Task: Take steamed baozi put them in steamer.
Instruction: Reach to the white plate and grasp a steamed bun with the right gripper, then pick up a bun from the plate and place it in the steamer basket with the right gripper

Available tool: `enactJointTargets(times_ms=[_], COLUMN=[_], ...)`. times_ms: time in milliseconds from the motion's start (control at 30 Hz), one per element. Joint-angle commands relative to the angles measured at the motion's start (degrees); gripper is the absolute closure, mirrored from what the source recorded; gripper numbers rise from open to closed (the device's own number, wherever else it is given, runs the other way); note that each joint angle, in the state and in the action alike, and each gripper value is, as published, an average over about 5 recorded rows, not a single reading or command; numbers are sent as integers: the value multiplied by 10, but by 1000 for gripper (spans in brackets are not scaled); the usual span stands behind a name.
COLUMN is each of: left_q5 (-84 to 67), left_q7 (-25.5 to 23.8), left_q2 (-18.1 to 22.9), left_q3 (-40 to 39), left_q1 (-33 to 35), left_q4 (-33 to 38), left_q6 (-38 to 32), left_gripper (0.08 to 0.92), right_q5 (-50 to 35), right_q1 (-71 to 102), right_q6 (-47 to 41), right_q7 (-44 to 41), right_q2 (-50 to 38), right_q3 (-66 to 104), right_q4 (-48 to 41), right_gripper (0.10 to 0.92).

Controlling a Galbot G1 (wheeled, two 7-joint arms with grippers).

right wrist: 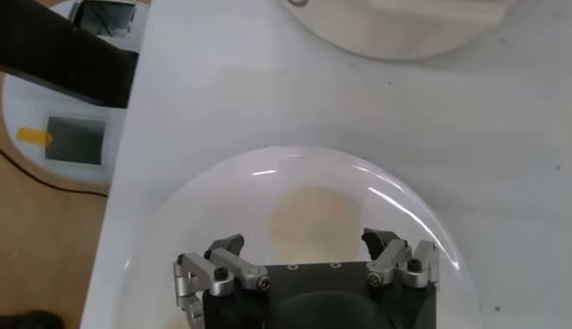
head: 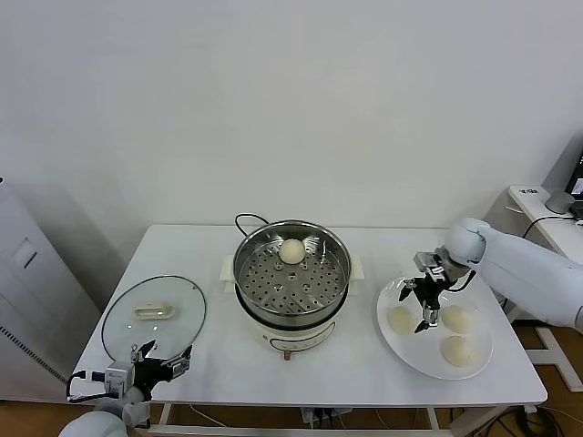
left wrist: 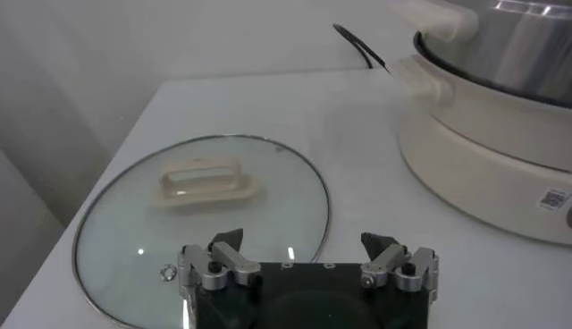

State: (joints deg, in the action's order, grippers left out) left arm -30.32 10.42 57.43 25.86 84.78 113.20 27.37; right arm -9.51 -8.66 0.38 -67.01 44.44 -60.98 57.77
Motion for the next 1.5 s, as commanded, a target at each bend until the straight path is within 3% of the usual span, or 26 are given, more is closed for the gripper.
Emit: enactJointTargets(times_ms=[33, 267, 533, 767, 1000, 1233, 1500], left_q5=[-1, -5, -5, -4, -2, -4, -3], left_q7=[-1, -1, -1, 1, 4, 4, 4], left_q2=[-2, -4, -4, 0, 0, -4, -5], left_q3=[-1, -3, -2, 0, 1, 0, -3], left_q1=[-1, -3, -3, -3, -5, -5, -7], left_q4=[-3, -4, -3, -1, 0, 2, 2], left_q6=[-1, -2, -1, 0, 3, 1, 0], left_gripper=[177, 177, 177, 177, 177, 177, 177], right_q5=[20, 32, 45, 38, -103, -249, -369], right_q1=[25, 31, 28, -7, -202, -367, -408], right_q6=[-7, -7, -3, 1, -31, -94, -152], right_q7=[9, 15, -1, -17, -29, -32, 10], right_q2=[22, 27, 21, 2, -26, 3, 67], right_q3=[17, 25, 29, 15, -124, -216, -226], right_q4=[-21, -26, -22, 5, 78, 124, 131], right_gripper=[223, 328, 530, 558, 558, 556, 551])
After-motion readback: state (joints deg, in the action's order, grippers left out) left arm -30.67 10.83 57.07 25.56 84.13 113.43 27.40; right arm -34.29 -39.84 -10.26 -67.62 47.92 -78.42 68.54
